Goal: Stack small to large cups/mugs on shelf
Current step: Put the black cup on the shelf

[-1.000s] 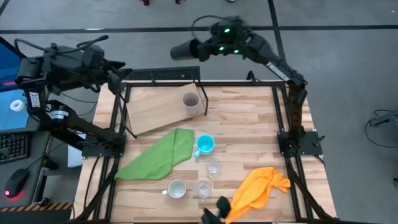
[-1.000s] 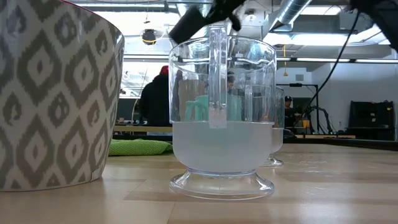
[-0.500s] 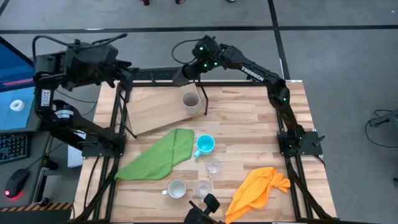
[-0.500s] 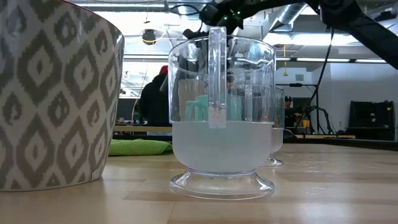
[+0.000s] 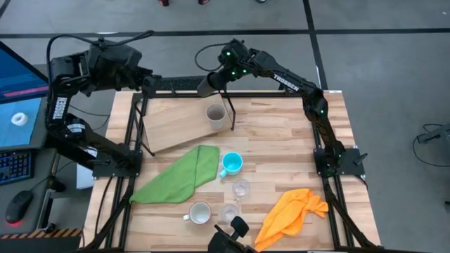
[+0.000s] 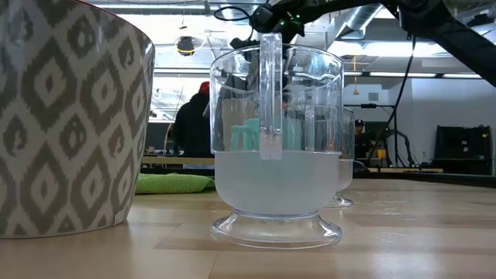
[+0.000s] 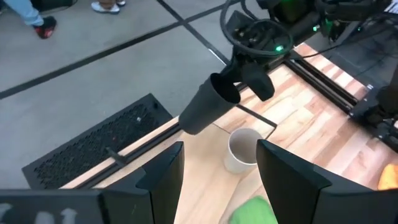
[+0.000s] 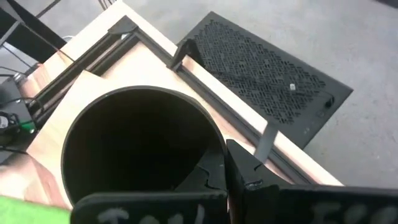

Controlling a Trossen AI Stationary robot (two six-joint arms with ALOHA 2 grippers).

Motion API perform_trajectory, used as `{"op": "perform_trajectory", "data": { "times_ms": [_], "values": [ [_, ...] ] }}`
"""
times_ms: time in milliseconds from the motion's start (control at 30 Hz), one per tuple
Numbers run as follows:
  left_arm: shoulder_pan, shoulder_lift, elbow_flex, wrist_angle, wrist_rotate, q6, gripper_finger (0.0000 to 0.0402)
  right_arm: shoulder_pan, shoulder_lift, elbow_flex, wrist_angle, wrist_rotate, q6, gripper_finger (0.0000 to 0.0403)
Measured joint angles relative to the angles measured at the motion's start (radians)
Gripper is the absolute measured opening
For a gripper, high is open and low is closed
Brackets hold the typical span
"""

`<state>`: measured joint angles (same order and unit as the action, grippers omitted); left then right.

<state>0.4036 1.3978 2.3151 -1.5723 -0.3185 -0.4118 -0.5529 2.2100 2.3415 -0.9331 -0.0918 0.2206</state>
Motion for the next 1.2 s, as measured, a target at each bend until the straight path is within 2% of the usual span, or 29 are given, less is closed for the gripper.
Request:
{"op": "perform_trajectory", "data": {
  "times_ms": [300,1200],
  "values": [
    [0.065,-0.003,-0.049,0.001,0.071,0.0,0.0192,-0.005,0.039,-0.002,-0.034,0.003,-0.035,0.0004],
    [0.09,-0.003,-0.079,0.001,0.087,-0.002,0.0192,0.05,0.038,0.013,-0.013,0.04,-0.113,0.0004]
  ]
}}
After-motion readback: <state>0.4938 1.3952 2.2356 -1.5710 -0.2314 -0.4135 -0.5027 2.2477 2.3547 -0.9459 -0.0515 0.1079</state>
